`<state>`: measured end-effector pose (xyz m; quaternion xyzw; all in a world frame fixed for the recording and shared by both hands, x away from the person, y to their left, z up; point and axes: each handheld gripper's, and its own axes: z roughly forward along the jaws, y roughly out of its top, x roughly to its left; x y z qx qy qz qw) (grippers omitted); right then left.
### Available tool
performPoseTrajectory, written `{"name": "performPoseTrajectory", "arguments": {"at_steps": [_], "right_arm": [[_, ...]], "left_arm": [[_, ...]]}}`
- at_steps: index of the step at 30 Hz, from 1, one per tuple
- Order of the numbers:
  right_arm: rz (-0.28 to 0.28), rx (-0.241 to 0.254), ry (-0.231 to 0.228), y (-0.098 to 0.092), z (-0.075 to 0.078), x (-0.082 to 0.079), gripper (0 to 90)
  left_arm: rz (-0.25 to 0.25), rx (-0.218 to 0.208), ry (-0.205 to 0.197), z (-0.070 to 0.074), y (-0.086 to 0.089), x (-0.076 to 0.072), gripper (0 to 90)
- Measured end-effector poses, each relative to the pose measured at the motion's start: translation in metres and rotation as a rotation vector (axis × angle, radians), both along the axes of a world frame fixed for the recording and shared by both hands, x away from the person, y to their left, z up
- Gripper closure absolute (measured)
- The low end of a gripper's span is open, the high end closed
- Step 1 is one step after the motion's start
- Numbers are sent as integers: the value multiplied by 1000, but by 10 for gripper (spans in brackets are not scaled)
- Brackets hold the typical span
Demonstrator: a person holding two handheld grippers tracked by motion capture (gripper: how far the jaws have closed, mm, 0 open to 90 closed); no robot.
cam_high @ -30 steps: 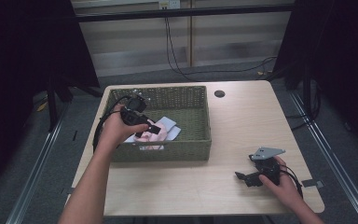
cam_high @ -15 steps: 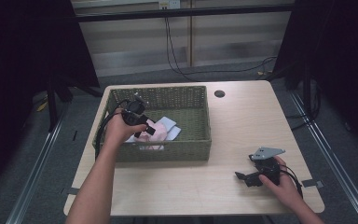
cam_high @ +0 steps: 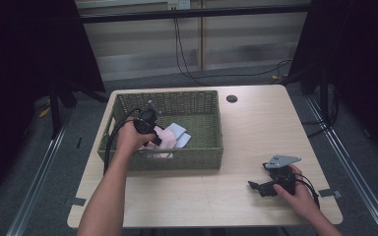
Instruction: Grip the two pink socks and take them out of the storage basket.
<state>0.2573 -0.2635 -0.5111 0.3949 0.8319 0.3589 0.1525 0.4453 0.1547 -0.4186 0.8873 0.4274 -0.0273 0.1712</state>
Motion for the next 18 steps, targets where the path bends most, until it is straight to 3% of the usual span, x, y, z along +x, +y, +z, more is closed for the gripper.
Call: {"name": "performPoseTrajectory", "arguments": {"at_steps": [9,12,18], "right_arm": [[3,0,-1,0,0,0,98],[2,0,-1,0,0,0,98],[3,-1,-2,0,0,0,98]], "left_arm": [[-1,-42,-18,30,-1,-2,858],[6,-69,-35,47,-2,-2,858],[1,-89,-19,65,-3,-2,861]]}}
